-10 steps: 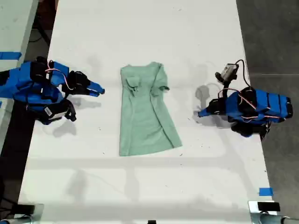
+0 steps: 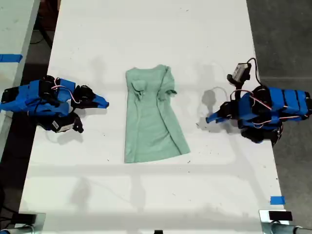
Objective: Fold t shirt
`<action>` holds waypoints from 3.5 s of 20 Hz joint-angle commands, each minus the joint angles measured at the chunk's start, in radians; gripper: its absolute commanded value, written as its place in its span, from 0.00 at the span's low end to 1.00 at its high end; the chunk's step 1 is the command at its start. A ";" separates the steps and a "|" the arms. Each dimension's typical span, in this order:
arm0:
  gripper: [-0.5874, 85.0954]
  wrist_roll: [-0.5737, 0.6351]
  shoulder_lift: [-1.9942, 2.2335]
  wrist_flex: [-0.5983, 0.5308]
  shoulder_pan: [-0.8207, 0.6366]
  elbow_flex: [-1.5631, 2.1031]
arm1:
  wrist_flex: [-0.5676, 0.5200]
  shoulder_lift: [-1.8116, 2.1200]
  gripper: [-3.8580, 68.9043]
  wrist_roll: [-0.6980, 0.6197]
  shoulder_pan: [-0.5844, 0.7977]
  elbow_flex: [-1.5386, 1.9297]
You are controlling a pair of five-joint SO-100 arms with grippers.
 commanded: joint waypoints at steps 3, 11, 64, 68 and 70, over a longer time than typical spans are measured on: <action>0.01 -0.011 0.008 -0.026 0.000 0.018 | -0.032 -0.670 0.44 0.048 -0.114 -0.479; 0.01 -0.006 0.008 -0.026 0.002 0.018 | 0.196 -1.661 0.51 0.043 -0.204 -1.411; 0.01 0.003 0.008 -0.023 0.005 0.018 | 0.061 -1.611 0.49 -0.173 -0.209 -1.678; 0.01 0.003 0.008 -0.023 0.006 0.018 | 0.178 -1.213 0.43 -0.026 -0.115 -1.238; 0.01 0.003 0.008 -0.023 0.008 0.018 | 0.143 -0.928 0.41 0.023 -0.078 -0.923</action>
